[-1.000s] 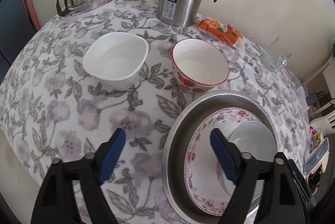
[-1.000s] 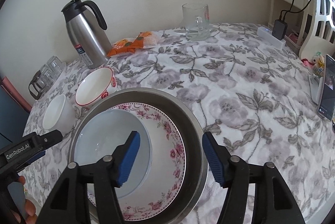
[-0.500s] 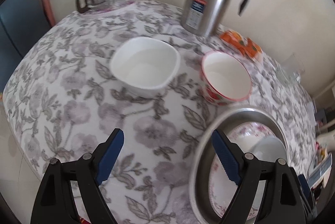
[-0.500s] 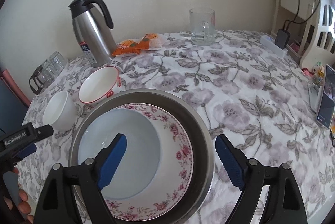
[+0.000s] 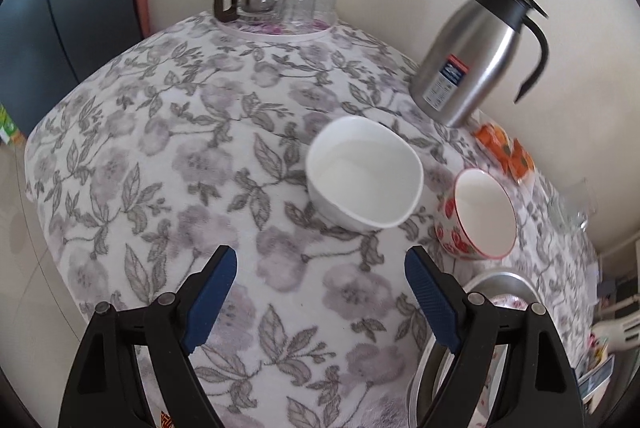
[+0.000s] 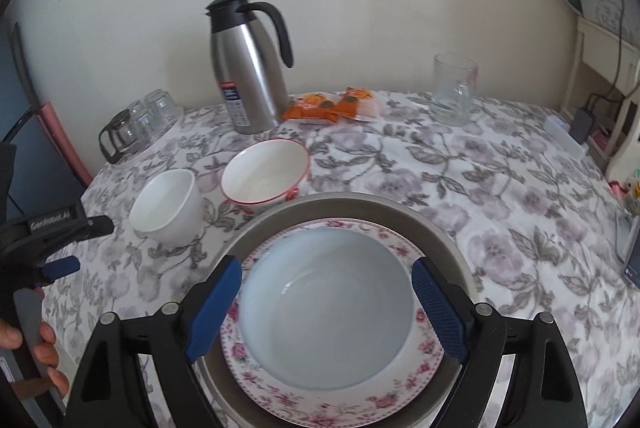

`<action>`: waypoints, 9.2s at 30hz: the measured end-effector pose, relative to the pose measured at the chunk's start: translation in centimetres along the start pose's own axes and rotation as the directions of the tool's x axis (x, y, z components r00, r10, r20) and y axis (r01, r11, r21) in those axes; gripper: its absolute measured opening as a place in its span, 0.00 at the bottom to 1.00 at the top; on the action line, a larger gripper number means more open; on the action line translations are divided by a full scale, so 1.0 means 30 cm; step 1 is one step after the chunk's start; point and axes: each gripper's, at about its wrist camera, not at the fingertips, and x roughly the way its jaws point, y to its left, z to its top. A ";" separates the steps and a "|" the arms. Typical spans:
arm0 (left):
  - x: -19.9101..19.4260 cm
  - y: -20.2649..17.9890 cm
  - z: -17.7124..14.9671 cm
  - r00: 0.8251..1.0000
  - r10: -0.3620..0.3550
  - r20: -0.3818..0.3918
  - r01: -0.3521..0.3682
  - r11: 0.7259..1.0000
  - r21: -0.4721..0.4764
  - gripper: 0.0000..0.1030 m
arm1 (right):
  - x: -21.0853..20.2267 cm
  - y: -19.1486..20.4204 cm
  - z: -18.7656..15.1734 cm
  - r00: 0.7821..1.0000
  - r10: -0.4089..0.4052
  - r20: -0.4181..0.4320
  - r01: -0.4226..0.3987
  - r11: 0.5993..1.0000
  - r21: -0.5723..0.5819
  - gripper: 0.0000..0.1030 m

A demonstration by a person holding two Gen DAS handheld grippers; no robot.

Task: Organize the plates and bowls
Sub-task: 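Move both tools toward the small white square bowl, then close both tools on the rim of the small white square bowl, then lift the square bowl and carry it over the steel basin with both tools, then lower the square bowl into the large white bowl with both tools, then open both tools to release the square bowl rim, then move both tools toward the red-rimmed strawberry-print bowl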

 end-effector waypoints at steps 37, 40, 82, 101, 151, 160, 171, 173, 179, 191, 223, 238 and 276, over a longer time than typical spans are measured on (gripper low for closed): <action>0.237 0.107 0.187 0.991 -0.126 -0.054 0.120 0.987 -0.109 0.84 | 0.325 0.404 0.153 0.985 0.093 -0.148 -0.111 0.987 -0.117 0.68; 0.257 0.112 0.201 0.990 -0.129 -0.054 0.123 0.986 -0.113 0.83 | 0.368 0.430 0.153 0.980 0.100 -0.169 -0.122 0.985 -0.120 0.64; 0.376 0.081 0.227 0.975 -0.196 -0.108 0.190 0.980 -0.063 0.12 | 0.547 0.497 0.139 0.955 0.175 -0.240 -0.198 0.977 -0.075 0.19; 0.013 -0.151 0.178 0.969 -0.245 0.022 0.239 0.959 0.151 0.12 | 0.191 0.300 0.205 0.981 0.190 -0.043 -0.191 0.982 -0.007 0.19; -0.141 -0.535 -0.231 0.955 -0.262 -0.141 0.297 0.874 0.384 0.12 | -0.074 -0.177 -0.019 0.997 0.070 -0.028 -0.064 0.981 0.181 0.19; -0.100 -0.528 -0.253 0.950 -0.246 -0.193 0.302 0.880 0.367 0.12 | -0.045 -0.194 -0.035 0.996 0.070 -0.063 -0.057 0.979 0.195 0.19; -0.049 -0.502 -0.246 0.929 -0.260 -0.262 0.333 0.895 0.296 0.12 | -0.012 -0.194 -0.051 0.991 0.073 -0.110 -0.050 0.978 0.202 0.20; -0.048 -0.498 -0.242 0.928 -0.262 -0.264 0.336 0.896 0.290 0.12 | -0.009 -0.191 -0.052 0.991 0.075 -0.113 -0.051 0.978 0.200 0.20; -0.042 -0.488 -0.234 0.926 -0.263 -0.269 0.336 0.901 0.275 0.12 | 0.003 -0.187 -0.058 0.988 0.076 -0.134 -0.048 0.978 0.201 0.20; -0.028 -0.493 -0.240 0.928 -0.252 -0.273 0.327 0.902 0.282 0.12 | 0.009 -0.188 -0.061 0.988 0.077 -0.136 -0.049 0.978 0.201 0.20; -0.131 -0.491 -0.191 0.949 -0.267 -0.169 0.310 0.890 0.333 0.12 | -0.060 -0.197 -0.031 0.995 0.071 -0.069 -0.055 0.977 0.207 0.21; -0.117 -0.474 -0.181 0.964 -0.218 -0.154 0.257 0.912 0.319 0.49 | -0.053 -0.239 -0.032 0.997 0.004 -0.074 0.014 0.972 0.235 0.56; -0.072 -0.238 -0.020 0.995 -0.098 -0.012 0.098 0.989 0.110 0.92 | -0.028 -0.225 -0.029 0.998 -0.014 -0.065 0.028 0.978 0.209 1.00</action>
